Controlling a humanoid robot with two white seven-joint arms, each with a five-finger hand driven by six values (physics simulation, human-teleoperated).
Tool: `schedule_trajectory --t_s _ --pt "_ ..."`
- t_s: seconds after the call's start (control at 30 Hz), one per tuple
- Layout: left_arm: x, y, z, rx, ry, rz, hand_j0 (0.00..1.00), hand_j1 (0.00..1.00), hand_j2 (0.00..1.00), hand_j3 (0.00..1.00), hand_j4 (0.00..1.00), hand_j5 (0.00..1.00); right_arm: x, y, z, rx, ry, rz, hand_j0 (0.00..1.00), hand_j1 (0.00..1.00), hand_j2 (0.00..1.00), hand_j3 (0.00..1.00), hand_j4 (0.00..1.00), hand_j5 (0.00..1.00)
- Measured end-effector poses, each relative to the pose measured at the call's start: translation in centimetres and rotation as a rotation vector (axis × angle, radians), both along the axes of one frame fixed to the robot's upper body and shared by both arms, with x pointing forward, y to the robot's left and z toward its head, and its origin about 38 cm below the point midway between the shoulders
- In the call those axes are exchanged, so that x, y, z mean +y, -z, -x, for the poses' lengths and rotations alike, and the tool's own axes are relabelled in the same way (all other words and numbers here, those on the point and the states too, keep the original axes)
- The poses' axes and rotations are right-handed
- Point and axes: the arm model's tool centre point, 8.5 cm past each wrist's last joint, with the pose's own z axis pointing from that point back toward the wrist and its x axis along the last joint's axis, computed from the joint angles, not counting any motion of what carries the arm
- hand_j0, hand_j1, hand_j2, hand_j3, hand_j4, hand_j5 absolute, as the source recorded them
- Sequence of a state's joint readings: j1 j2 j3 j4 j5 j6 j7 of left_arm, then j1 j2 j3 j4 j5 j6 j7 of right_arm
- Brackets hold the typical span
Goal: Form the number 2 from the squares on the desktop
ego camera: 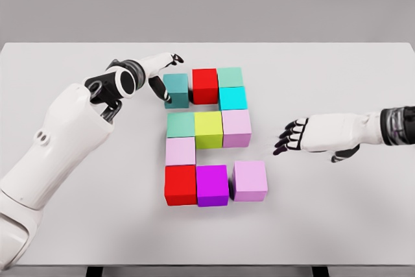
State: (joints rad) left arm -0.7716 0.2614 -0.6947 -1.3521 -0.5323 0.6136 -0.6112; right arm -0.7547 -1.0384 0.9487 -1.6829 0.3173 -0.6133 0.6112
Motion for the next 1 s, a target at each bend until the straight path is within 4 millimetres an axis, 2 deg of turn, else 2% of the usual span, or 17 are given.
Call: schedule_trajectory --t_s 0.23,0.6,1.0 --pt "0.1 -0.4 -0.5 -0.004 -0.009 -0.001 0.95 0.95 0.95 0.95 0.95 0.95 -0.2 -0.5 1.5 0.006 -0.028 0.019 1.0 1.0 1.0 1.0 1.0 1.0" --pt "-0.4 0.0 -0.5 0.009 -0.008 0.004 0.96 0.96 0.96 0.96 0.96 0.96 2.0 0.6 1.8 0.031 -0.078 -0.012 1.0 1.0 1.0 1.0 1.0 1.0" --pt "-0.4 0.2 -0.5 0.009 -0.009 0.001 0.96 0.96 0.96 0.96 0.96 0.96 2.7 1.2 2.1 0.046 -0.094 -0.018 1.0 1.0 1.0 1.0 1.0 1.0"
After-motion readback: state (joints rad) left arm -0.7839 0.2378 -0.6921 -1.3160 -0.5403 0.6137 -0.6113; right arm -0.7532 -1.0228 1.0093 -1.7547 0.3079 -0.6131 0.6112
